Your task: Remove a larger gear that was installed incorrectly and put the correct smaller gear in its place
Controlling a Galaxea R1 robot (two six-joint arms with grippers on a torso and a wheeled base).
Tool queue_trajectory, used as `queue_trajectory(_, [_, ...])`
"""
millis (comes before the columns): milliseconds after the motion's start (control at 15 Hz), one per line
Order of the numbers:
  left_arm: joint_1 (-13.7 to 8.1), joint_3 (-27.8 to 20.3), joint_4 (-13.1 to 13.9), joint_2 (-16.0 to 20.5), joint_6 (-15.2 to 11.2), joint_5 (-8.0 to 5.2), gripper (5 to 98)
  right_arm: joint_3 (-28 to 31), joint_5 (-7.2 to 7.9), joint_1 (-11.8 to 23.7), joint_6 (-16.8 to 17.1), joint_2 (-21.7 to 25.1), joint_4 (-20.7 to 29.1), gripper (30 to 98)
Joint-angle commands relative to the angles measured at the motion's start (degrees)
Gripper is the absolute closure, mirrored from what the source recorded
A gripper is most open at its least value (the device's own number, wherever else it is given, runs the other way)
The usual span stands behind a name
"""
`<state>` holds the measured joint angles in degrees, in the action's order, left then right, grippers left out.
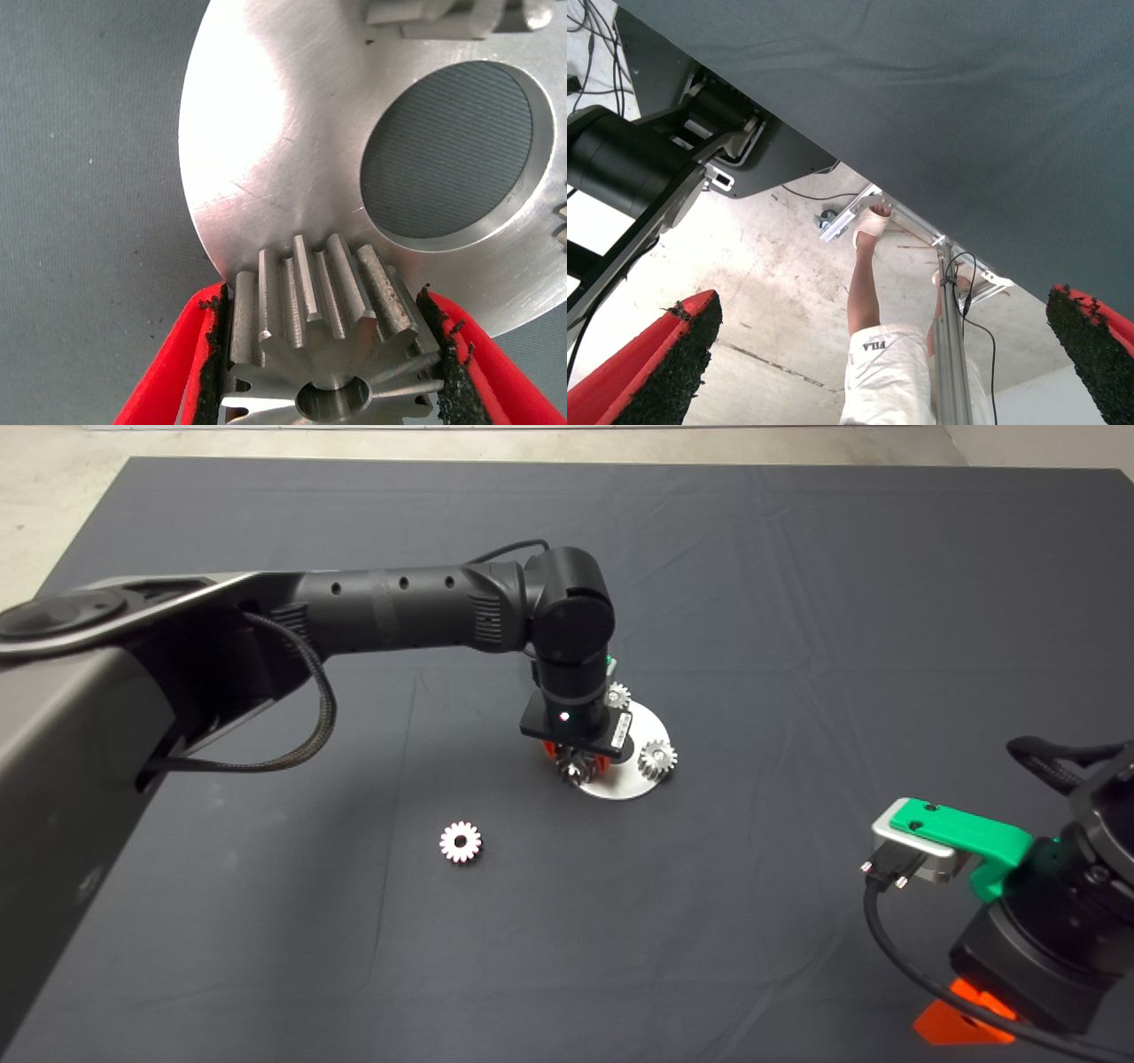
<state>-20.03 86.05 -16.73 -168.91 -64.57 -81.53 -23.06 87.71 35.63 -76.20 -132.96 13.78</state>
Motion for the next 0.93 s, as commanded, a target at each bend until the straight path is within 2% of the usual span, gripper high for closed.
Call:
queue_trajectory(0, [-1.4, -0.5, 2.1, 0.0, -0.5, -2.49, 56.7, 0.1, 4.93, 1.5, -0.3, 0.4, 1.4, 31.6])
queue_trajectory(867, [-4.0, -0.6, 3.8, 0.1, -0.4, -2.63, 57.2, 0.1, 5.01, 1.5, -0.3, 0.3, 1.4, 31.6])
